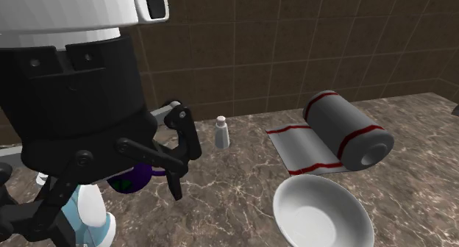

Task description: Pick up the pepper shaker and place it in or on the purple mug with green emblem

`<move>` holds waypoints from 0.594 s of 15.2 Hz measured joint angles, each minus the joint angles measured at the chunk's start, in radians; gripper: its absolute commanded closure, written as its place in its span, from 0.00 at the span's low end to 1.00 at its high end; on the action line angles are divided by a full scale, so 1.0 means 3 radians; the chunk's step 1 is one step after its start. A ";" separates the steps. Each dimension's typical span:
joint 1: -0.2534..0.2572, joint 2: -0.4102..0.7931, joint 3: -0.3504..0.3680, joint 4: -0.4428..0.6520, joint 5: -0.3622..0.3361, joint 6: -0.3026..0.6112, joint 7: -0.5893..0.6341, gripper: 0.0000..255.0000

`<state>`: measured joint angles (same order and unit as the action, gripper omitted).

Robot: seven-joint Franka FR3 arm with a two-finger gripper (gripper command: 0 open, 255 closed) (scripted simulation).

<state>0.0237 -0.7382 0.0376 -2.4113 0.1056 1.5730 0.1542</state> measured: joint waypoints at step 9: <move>-0.0165 0.0664 -0.0276 0.0186 -0.0297 0.0419 -0.0375 0.00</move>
<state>-0.0259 -0.5390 -0.0451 -2.3555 0.0166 1.6986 0.0416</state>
